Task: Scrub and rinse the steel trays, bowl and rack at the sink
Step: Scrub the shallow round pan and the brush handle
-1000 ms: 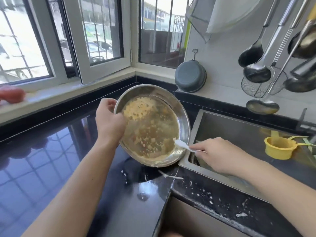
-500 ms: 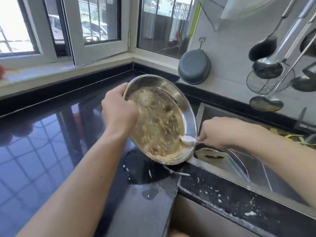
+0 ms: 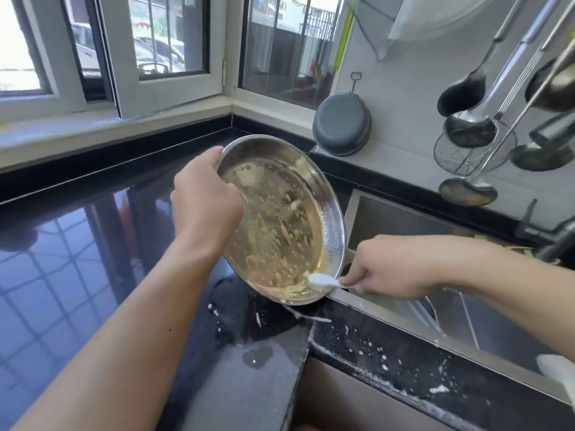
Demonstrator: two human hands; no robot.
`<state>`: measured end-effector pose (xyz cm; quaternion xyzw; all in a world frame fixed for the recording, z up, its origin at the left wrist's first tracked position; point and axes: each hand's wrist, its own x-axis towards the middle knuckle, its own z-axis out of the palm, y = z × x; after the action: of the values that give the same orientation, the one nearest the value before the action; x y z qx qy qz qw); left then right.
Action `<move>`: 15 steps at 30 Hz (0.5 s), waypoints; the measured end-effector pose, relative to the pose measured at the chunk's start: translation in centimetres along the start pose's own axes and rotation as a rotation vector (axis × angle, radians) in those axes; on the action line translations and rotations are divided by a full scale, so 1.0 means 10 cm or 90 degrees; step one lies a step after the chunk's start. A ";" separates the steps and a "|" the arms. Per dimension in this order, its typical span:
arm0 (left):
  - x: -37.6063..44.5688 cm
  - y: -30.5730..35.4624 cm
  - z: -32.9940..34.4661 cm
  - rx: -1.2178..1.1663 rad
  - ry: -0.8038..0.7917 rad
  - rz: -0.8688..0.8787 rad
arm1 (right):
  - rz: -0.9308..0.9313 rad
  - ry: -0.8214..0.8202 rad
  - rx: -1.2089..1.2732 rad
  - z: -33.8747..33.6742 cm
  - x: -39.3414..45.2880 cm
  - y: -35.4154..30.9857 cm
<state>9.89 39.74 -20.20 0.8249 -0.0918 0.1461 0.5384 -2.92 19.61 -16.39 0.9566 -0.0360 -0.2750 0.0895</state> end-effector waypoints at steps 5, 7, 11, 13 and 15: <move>0.03 0.00 0.00 0.006 -0.002 -0.002 | 0.181 0.169 -0.101 -0.20 0.26 0.21; 0.06 -0.03 0.00 0.002 -0.011 -0.003 | 0.218 0.287 -0.138 -0.27 0.42 0.26; 0.06 -0.05 -0.02 -0.009 -0.026 -0.007 | 0.136 0.399 -0.297 -0.39 0.54 0.31; 0.06 -0.03 -0.02 0.000 -0.032 -0.005 | 0.134 0.393 -0.334 -0.37 0.49 0.33; 0.07 -0.05 -0.01 0.011 -0.036 0.002 | 0.162 0.329 -0.297 -0.27 0.40 0.32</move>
<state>10.69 40.04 -20.37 0.8330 -0.1071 0.1239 0.5285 1.81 16.37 -15.58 0.9362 -0.0671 -0.0121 0.3447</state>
